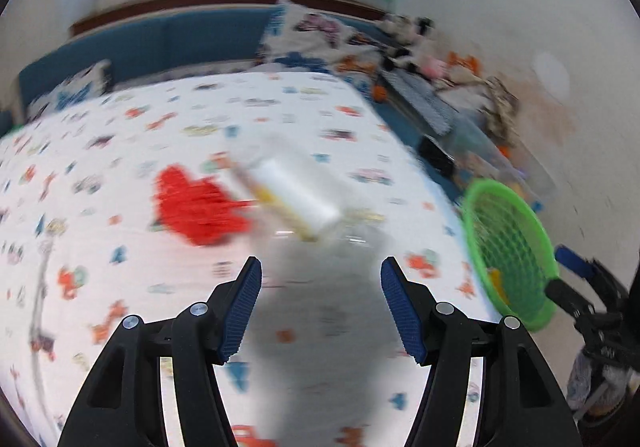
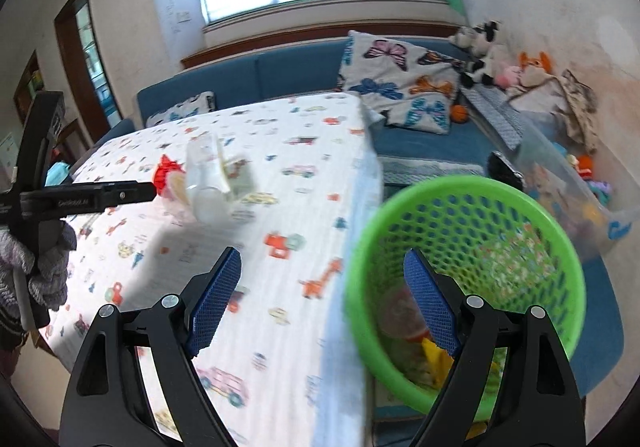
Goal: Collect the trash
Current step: 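Return both grippers to the bed and grasp the red knitted mesh with the left gripper, then grasp the tall clear plastic cup with the right gripper and lift it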
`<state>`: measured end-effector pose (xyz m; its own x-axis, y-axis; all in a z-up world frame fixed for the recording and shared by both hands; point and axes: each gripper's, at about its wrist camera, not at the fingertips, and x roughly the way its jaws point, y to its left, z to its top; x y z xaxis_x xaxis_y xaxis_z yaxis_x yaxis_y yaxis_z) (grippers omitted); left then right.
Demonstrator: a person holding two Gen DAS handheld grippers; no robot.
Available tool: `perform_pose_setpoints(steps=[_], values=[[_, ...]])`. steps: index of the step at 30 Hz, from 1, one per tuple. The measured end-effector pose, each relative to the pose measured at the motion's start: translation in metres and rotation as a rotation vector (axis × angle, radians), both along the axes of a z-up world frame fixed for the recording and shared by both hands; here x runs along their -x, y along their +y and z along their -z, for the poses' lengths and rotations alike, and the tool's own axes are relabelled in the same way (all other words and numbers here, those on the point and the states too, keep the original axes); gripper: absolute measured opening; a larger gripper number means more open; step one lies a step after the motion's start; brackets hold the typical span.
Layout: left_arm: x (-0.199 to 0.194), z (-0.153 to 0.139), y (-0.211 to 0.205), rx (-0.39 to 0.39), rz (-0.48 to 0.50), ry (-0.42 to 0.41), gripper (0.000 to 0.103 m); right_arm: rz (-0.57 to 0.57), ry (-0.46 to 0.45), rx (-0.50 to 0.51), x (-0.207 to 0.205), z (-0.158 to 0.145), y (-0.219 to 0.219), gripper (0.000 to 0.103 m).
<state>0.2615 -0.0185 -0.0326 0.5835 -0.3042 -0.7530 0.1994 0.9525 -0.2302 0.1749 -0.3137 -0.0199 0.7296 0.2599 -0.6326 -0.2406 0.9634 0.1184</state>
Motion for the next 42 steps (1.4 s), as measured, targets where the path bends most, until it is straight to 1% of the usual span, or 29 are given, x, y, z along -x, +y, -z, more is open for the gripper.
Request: perform_pose_setpoints(steps=[5, 11, 15, 18, 21, 26, 28, 29, 31, 34, 37, 42], values=[[-0.020, 0.006, 0.042, 0.060, -0.131, 0.047, 0.060, -0.046, -0.002, 0.001, -0.011, -0.003, 0.024, 0.083], [-0.050, 0.016, 0.052, 0.100, -0.202, 0.097, 0.060, -0.079, -0.002, 0.009, -0.023, -0.005, 0.043, 0.083], [-0.071, 0.026, 0.053, 0.091, -0.242, 0.119, 0.060, -0.095, 0.004, 0.007, -0.035, -0.005, 0.049, 0.083], [-0.084, 0.035, 0.057, 0.090, -0.276, 0.147, 0.064, -0.108, 0.013, 0.006, -0.046, -0.004, 0.054, 0.083], [-0.094, 0.046, 0.060, 0.083, -0.298, 0.167, 0.064, -0.127, 0.023, 0.002, -0.058, -0.004, 0.061, 0.083], [-0.103, 0.058, 0.065, 0.078, -0.301, 0.182, 0.063, -0.179, 0.050, 0.013, -0.083, -0.002, 0.081, 0.083], [-0.106, 0.063, 0.067, 0.079, -0.290, 0.191, 0.054, -0.199, 0.061, 0.021, -0.093, -0.001, 0.090, 0.083], [-0.107, 0.065, 0.068, 0.080, -0.284, 0.195, 0.052, -0.209, 0.067, 0.021, -0.098, 0.000, 0.094, 0.083], [-0.108, 0.066, 0.071, 0.083, -0.267, 0.193, 0.044, -0.232, 0.081, 0.017, -0.109, 0.001, 0.104, 0.083], [-0.106, 0.062, 0.074, 0.069, -0.238, 0.175, 0.037, -0.264, 0.095, 0.024, -0.124, 0.002, 0.118, 0.081], [-0.104, 0.056, 0.076, 0.035, -0.228, 0.154, 0.034, -0.298, 0.122, 0.022, -0.139, 0.005, 0.134, 0.080], [-0.099, 0.049, 0.088, 0.027, -0.218, 0.140, 0.033, -0.342, 0.157, 0.051, -0.161, 0.014, 0.160, 0.077]])
